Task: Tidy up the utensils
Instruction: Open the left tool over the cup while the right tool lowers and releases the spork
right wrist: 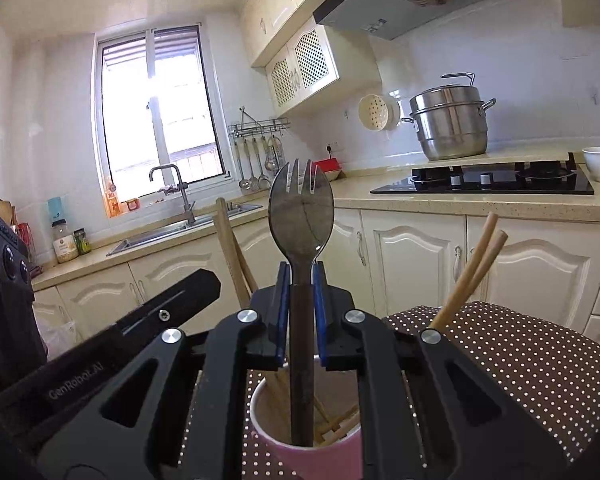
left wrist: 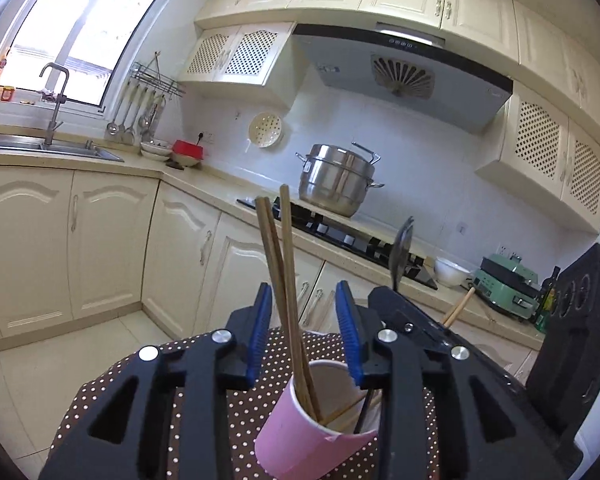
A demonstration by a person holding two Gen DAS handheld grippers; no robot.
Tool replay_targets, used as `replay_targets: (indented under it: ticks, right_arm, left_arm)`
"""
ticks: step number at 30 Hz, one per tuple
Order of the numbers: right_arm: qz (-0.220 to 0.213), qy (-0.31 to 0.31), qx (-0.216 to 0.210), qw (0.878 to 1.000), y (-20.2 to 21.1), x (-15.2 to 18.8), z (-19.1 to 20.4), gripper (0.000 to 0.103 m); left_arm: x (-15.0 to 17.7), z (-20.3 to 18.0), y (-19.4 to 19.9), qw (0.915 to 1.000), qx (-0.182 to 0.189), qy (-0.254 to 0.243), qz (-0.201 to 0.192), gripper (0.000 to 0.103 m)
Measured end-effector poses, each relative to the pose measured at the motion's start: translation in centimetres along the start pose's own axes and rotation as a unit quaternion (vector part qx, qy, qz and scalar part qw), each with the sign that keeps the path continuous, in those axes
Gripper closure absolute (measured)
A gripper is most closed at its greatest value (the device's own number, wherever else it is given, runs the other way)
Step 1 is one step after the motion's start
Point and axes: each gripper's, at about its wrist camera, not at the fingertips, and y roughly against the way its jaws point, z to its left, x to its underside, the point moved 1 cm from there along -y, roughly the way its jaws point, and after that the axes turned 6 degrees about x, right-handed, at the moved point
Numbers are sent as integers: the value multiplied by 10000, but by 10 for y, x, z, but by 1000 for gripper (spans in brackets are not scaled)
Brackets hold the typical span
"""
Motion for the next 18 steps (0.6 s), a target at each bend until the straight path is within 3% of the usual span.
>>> replay_targets:
  ticks: [2, 16, 18]
  right_arm:
    - [34, 48, 47, 10000, 7, 2, 0, 91]
    - [578, 9, 385, 9976, 33, 9, 4, 90]
    - [649, -43, 541, 9964, 36, 8, 3, 74]
  left_arm:
    - [0, -2, 2, 10000, -35, -19, 81, 64]
    - [10, -16, 24, 9952, -452, -188, 843, 53]
    - [11, -17, 30, 9941, -549, -199, 911, 53]
